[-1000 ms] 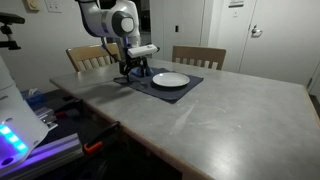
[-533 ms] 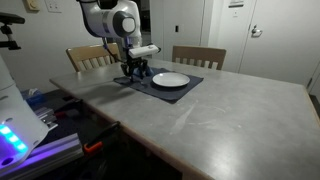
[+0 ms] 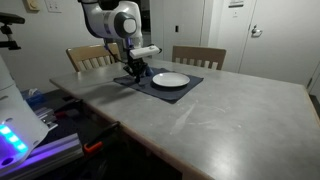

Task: Pick the fork and put it on the plate

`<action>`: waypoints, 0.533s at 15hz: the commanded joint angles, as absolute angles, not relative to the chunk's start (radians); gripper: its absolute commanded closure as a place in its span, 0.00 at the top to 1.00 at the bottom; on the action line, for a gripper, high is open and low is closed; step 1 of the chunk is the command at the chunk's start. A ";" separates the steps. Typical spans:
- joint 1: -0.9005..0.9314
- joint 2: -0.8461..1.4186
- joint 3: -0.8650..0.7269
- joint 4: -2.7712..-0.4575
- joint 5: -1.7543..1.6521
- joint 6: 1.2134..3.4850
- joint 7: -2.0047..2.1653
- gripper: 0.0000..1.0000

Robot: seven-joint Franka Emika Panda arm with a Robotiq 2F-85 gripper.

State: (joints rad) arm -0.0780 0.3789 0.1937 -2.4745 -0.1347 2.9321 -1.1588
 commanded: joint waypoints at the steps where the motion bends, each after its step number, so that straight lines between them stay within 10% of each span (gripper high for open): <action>1: -0.104 0.390 0.211 -2.449 -0.148 2.910 -1.173 0.04; 2: -0.104 0.391 0.213 -2.449 -0.147 2.912 -1.174 0.32; 6: -0.103 0.391 0.214 -2.458 -0.145 2.921 -1.169 0.52; 7: -0.104 0.391 0.215 -2.459 -0.145 2.924 -1.171 0.13; 8: -0.105 0.391 0.217 -2.460 -0.144 2.925 -1.171 0.14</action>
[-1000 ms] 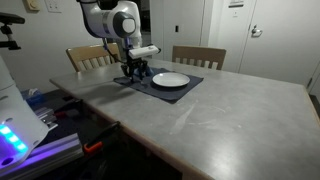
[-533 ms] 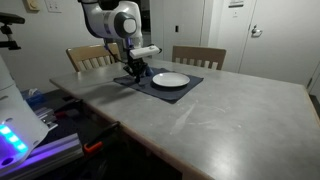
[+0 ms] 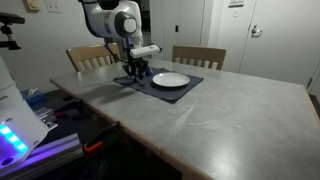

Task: Pick the fork and put it on the plate

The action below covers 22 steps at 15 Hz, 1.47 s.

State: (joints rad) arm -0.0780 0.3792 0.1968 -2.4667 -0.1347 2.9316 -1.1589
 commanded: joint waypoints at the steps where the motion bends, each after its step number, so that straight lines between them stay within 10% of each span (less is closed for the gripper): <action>1: -0.105 0.391 0.217 -2.462 -0.144 2.926 -1.171 0.59; 9: -0.113 0.405 0.229 -2.468 -0.137 2.941 -1.174 0.31; 11: -0.114 0.410 0.233 -2.470 -0.136 2.944 -1.174 0.05; 22: -0.161 0.356 0.276 -2.453 -0.089 2.837 -1.176 0.02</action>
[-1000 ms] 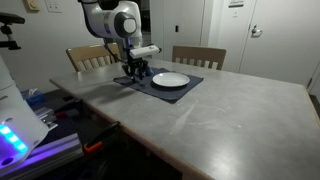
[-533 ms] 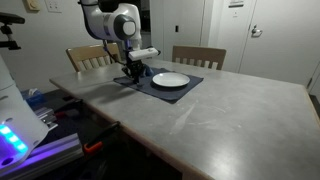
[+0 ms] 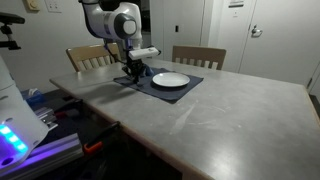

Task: Pick the fork and put it on the plate

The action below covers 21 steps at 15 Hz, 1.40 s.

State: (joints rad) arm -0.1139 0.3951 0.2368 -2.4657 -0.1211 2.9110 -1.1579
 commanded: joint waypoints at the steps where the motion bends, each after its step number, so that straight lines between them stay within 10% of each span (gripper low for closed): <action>1: -0.164 0.349 0.275 -2.442 -0.083 2.815 -1.176 0.02; 21: -0.278 0.516 0.184 -2.175 0.062 2.845 -1.327 0.02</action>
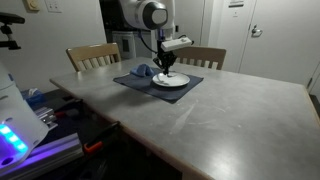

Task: Pick the fork and put it on the plate

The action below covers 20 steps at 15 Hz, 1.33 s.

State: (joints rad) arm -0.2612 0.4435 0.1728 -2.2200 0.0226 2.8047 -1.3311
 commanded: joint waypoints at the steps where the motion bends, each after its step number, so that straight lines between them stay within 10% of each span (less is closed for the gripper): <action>1: -0.279 0.535 0.187 -2.168 0.068 2.851 -1.319 0.02; 12: -0.365 0.584 0.285 -2.172 0.066 2.934 -1.290 0.02; 13: -0.374 0.579 0.295 -2.173 0.060 2.919 -1.298 0.35; 20: -0.368 0.473 0.301 -2.188 0.047 2.809 -1.308 0.77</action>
